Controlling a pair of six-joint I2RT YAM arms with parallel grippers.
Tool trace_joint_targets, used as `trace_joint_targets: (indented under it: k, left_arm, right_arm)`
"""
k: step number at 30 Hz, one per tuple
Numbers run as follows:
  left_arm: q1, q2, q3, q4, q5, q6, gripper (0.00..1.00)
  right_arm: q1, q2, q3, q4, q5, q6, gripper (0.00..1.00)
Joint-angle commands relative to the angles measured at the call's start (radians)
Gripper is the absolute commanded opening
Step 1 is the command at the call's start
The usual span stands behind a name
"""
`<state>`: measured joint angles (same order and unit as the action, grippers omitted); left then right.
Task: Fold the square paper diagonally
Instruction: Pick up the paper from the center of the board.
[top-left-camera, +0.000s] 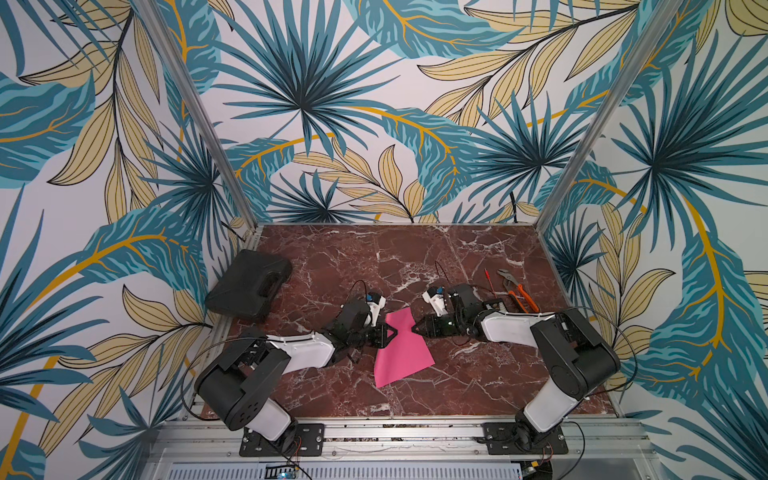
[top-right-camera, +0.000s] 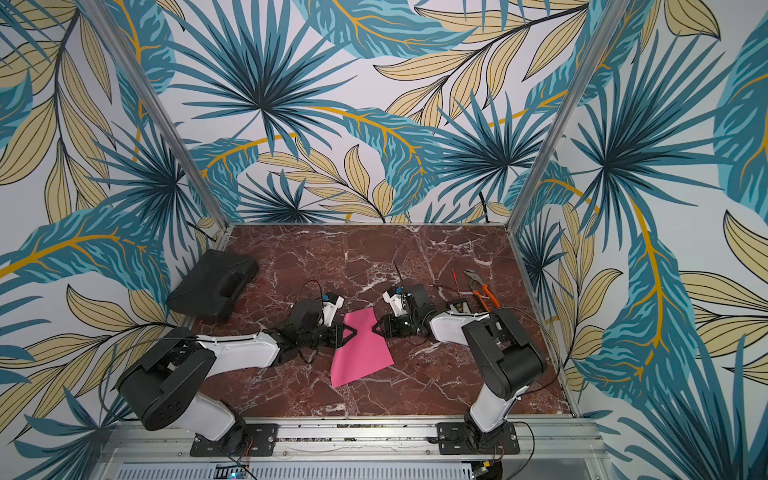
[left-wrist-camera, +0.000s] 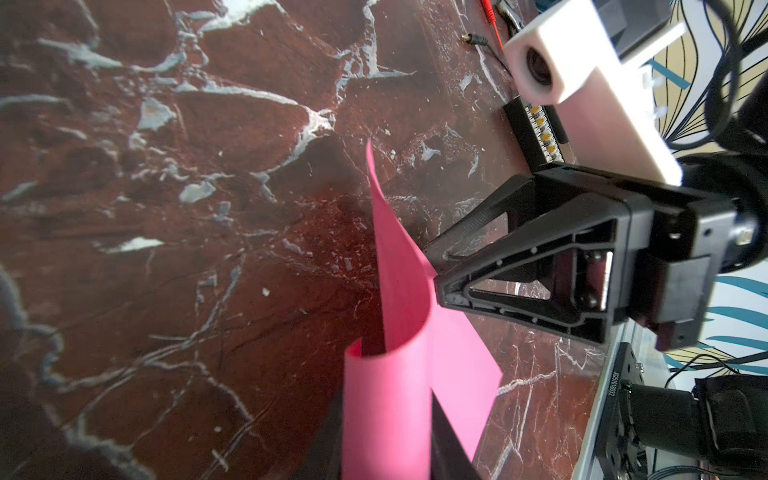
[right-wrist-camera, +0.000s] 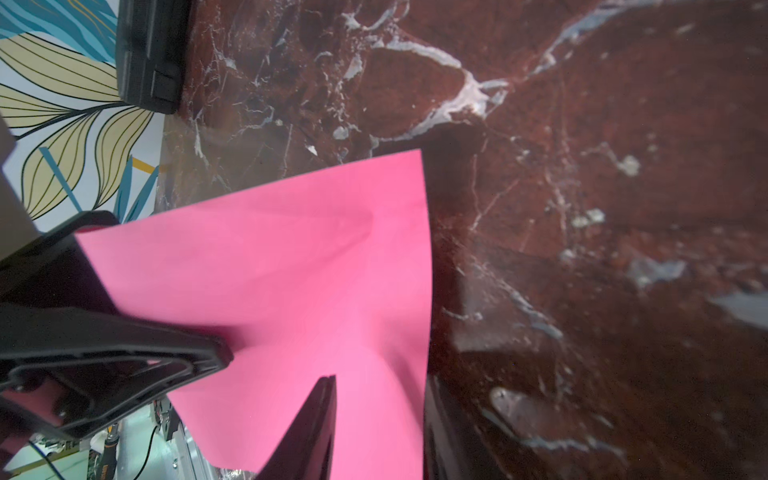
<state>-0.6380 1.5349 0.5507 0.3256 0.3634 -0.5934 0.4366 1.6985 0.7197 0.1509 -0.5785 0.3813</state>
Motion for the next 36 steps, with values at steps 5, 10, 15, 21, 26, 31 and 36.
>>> trace_joint_targets:
  k: [5,10,15,21,26,31,36]
  left_arm:
    - [-0.001,-0.041,-0.043,0.109,0.049,0.012,0.22]
    - [-0.002,-0.050,-0.055,0.126,0.058,0.012,0.21]
    - [-0.001,-0.049,-0.057,0.133,0.059,0.008,0.21]
    - [-0.001,-0.044,-0.055,0.120,0.039,0.008,0.20]
    - [0.000,-0.045,-0.057,0.102,0.014,0.008,0.20]
    - [0.003,-0.053,-0.061,0.106,0.008,0.005,0.21]
    - [0.018,-0.090,-0.060,0.097,0.009,0.010,0.32]
  right_arm:
    - [-0.014,0.015,-0.043,0.047,0.025,0.016,0.51]
    - [-0.043,0.051,-0.058,0.173,-0.059,0.041,0.55]
    - [-0.044,0.107,-0.037,0.230,-0.128,0.049,0.55]
    - [-0.044,0.108,-0.049,0.279,-0.174,0.065,0.45]
    - [-0.044,0.064,-0.063,0.263,-0.165,0.050,0.31]
    - [-0.044,0.000,-0.045,0.155,-0.141,-0.009,0.10]
    - [-0.044,-0.073,0.001,-0.017,-0.101,-0.107,0.00]
